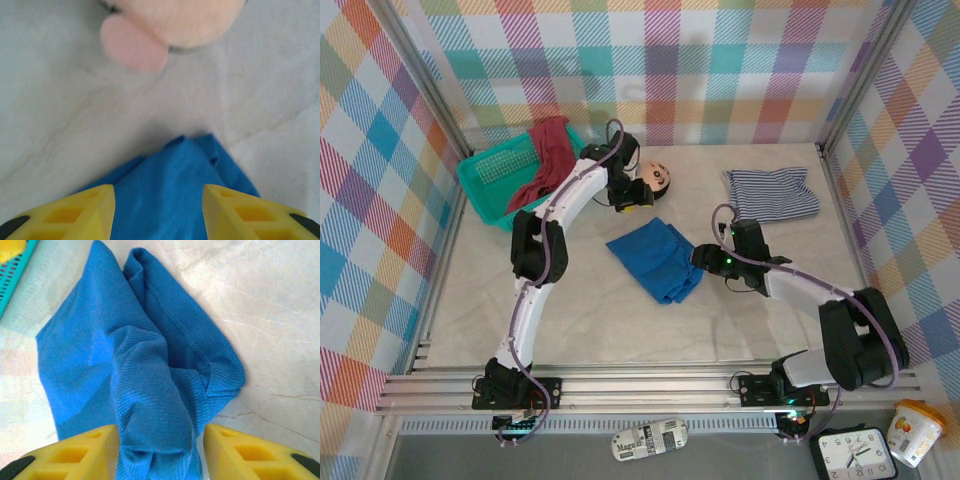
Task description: Fold and stack the tank tops
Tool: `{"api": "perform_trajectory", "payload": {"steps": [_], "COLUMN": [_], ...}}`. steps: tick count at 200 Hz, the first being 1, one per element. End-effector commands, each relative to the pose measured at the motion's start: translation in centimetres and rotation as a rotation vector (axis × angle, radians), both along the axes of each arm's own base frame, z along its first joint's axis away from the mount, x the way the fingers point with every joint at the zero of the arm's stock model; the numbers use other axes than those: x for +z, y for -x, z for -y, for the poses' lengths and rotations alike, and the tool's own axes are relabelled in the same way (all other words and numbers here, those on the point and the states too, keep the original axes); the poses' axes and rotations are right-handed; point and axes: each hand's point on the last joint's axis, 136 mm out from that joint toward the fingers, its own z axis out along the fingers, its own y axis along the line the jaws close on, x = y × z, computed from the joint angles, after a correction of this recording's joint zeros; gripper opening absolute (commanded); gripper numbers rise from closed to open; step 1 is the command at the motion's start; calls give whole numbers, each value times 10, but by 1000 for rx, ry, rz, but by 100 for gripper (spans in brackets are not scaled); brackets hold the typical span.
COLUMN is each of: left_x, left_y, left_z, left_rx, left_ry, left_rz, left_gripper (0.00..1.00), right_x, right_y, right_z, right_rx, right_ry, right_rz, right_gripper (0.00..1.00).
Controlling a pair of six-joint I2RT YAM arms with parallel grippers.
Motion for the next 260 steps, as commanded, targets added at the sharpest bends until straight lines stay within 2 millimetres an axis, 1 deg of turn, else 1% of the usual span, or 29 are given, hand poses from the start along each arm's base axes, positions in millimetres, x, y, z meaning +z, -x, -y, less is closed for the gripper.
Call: {"api": "perform_trajectory", "payload": {"steps": [1,15,29,44,69,85,98,115,139,171,182,193,204,221,229,242,249,260], "left_x": [26,20,8,-9,-26,-34,-40,-46,-56,-69,-74,-78,-80,-81,-83,-85,-87,-88], "left_y": [23,37,48,59,71,75,78,81,83,89,91,94,95,98,100,103,104,106], "left_z": [-25,-34,-41,-47,-53,-58,-60,-64,-65,-63,-61,-60,-60,-59,-58,-59,-59,-58], "left_rx": [-16,-21,-28,-25,-18,-14,-11,-8,-8,-18,-21,-24,-24,-27,-31,-34,-35,-35], "left_ry": [-51,-64,-67,-62,-41,-27,-12,-7,4,20,29,39,41,50,56,54,56,60], "left_rz": [15,-6,-36,-83,-121,-142,-162,-176,-197,-233,-249,-264,-270,-277,-284,-293,-297,-302], "left_gripper": [50,50,51,51,51,51,50,50,50,49,49,48,47,46,46,44,44,42], "right_x": [-5,-3,-3,-7,-16,-22,-22,-25,-29,-25,-30,-29,-26,-26,-29,-29,-26,-22], "right_y": [23,35,43,48,50,48,44,42,39,30,30,28,25,23,22,21,19,16], "right_z": [7,2,-7,-17,-34,-39,-43,-45,-48,-56,-58,-64,-69,-71,-70,-71,-73,-76], "right_rx": [-20,-30,-18,2,29,38,42,38,24,13,7,14,23,23,13,8,8,7], "right_ry": [19,-14,-36,-43,-41,-29,-21,6,0,-21,-26,-53,-44,-36,-30,-37,-44,-57], "right_rz": [-56,-83,-116,-136,-162,-182,-182,-191,-197,-181,-201,-199,-191,-198,-203,-203,-198,-191], "right_gripper": [53,55,55,56,58,59,61,68,68,66,66,64,62,58,54,44,39,33]}}
